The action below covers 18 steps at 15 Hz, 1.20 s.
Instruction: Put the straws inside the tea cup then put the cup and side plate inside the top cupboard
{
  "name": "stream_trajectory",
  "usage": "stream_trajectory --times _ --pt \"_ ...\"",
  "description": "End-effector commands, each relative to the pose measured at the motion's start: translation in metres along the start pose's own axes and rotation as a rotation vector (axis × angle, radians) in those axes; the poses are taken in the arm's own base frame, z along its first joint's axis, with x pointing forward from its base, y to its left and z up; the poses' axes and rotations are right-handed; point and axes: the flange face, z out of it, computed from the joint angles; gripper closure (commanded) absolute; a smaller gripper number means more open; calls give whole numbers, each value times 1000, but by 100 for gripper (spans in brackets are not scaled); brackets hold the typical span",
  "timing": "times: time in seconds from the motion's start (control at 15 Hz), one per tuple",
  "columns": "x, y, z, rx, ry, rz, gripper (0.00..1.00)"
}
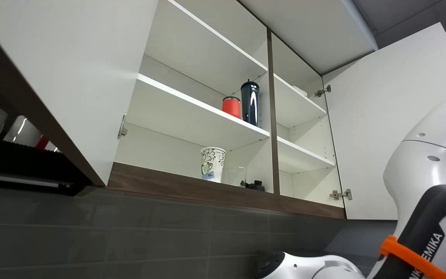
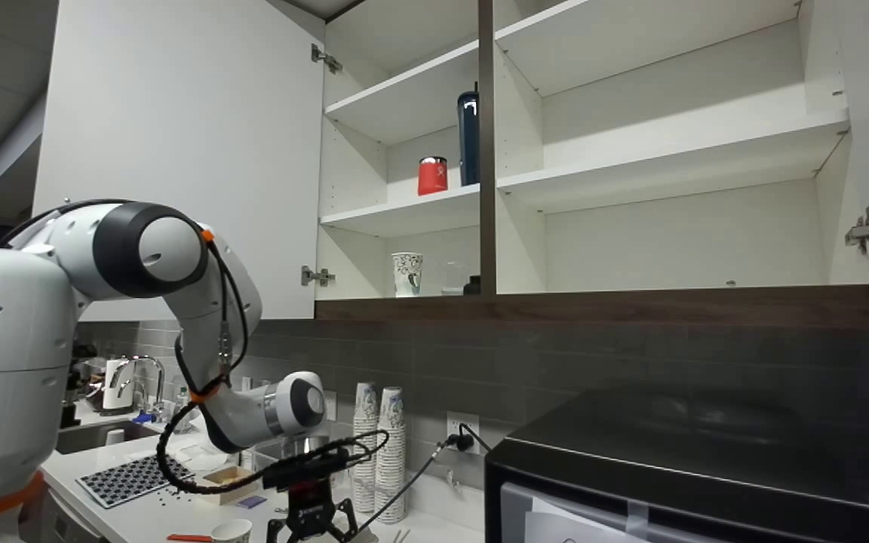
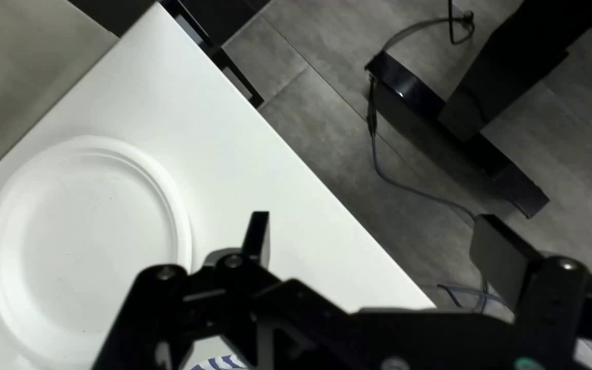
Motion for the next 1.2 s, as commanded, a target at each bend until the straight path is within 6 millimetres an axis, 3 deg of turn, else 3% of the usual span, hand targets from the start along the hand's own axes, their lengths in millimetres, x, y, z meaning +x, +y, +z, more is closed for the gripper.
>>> stream_trajectory --times 0.0,0.13,0.2,0.6,0.73,1.13 --pt "-7 0 34 109 135 104 0" --pt "-8 1 50 163 220 156 0" --pt "-4 3 35 111 163 112 0" --pt "-3 5 36 113 178 115 0" --pt "1 18 33 181 198 186 0" --pt "10 53 61 435 290 382 0"
